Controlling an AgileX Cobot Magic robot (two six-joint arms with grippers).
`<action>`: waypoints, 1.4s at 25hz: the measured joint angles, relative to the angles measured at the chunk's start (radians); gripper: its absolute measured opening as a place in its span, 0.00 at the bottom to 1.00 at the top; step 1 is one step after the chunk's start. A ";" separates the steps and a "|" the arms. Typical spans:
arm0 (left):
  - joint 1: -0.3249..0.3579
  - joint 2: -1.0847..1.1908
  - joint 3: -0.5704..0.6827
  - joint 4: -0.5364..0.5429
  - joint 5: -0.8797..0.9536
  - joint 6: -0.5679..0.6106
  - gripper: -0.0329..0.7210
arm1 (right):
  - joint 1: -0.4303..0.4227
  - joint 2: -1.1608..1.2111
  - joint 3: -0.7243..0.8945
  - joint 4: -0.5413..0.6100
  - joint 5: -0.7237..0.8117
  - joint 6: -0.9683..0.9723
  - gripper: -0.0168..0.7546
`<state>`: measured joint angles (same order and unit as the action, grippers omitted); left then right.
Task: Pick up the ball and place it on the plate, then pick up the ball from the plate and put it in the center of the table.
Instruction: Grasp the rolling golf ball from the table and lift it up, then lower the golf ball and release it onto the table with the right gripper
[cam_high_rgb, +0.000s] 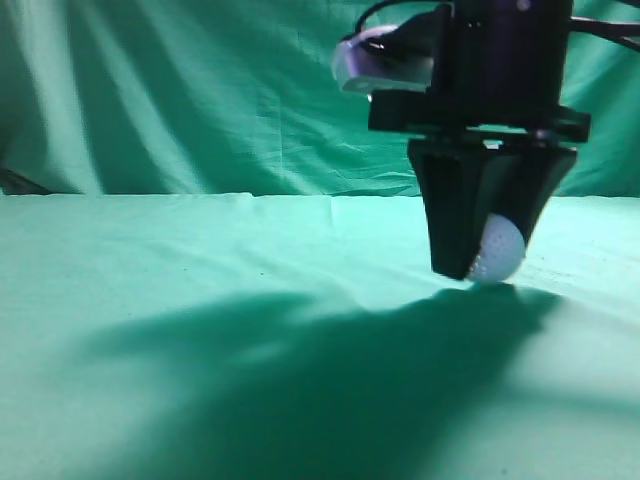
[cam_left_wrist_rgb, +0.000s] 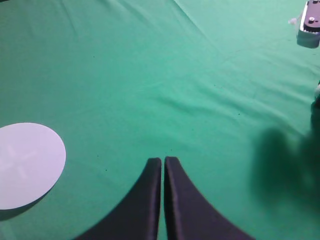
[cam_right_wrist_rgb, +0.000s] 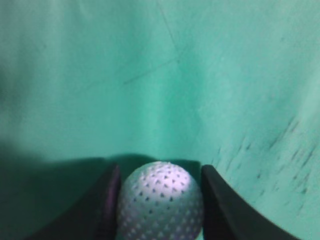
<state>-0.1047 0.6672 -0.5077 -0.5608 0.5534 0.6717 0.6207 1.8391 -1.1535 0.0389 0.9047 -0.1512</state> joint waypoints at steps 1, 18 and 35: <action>0.000 0.000 0.000 0.000 0.000 0.000 0.04 | 0.000 0.000 -0.015 -0.002 0.008 0.002 0.43; 0.000 0.000 0.000 -0.024 -0.002 0.000 0.04 | 0.026 0.206 -0.628 0.029 0.039 -0.035 0.43; 0.000 0.000 0.000 -0.024 -0.002 0.000 0.04 | 0.128 0.498 -0.826 0.033 0.029 -0.065 0.43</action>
<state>-0.1047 0.6672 -0.5077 -0.5845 0.5513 0.6717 0.7487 2.3373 -1.9799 0.0716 0.9340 -0.2165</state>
